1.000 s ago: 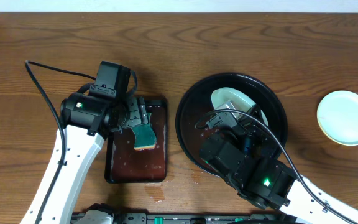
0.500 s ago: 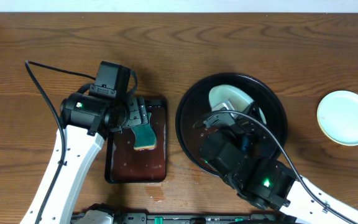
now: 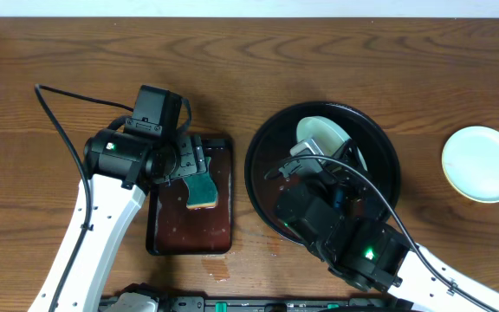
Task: Clean dirty plates on tray and stack at the side
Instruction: 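Carry the plate right and stack it on the plate pile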
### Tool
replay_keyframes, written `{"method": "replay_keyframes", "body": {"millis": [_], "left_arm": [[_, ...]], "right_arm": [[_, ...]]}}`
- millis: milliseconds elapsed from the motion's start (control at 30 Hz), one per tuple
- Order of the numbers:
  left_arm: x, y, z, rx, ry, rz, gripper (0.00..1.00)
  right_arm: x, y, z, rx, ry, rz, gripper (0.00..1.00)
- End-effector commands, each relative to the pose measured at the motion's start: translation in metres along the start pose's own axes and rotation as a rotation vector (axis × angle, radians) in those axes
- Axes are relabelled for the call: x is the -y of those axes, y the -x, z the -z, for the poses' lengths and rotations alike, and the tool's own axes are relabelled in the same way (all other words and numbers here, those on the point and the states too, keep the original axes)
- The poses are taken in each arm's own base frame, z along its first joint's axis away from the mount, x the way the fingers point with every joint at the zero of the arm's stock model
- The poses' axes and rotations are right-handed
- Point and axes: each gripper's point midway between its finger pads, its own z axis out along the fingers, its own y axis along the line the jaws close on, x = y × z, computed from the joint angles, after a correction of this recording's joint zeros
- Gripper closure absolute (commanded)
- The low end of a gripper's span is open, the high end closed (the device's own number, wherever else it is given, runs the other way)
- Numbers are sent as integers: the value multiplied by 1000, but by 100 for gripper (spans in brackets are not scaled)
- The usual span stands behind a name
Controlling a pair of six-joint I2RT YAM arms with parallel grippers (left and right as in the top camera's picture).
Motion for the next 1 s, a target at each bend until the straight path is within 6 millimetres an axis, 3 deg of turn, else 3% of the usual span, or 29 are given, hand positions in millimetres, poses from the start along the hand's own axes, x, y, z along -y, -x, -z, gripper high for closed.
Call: {"method": "replay_keyframes", "body": {"millis": [0,133,233,333,500,700,833,967], "left_arm": [[0,5,5,19,-2,-2,17],[0,5,5,19,-2,-2,17],[0,5,5,19,-2,-2,17],[0,5,5,19,-2,-2,17],[0,5,5,19,-2,-2,17],[0,5,5,19,-2,-2,17],[0,5,5,19,-2,-2,17],[0,5,5,19,-2,-2,17]], "right_arm": [[-1,2,0,1,22,-61,99],[-2,-5,-4,-25,31,-197,99],[-15,-17,-13,-82,118,-354,99],[-28,-36,-30,-190,220,-509,99],[-14,-82,-66,-379,228,-742,99],[14,-151,-107,-570,256,-1095,99],[52,-211,-126,-637,151,-1369,99],[80,-282,-132,-733,-40,-1562,99]]}}
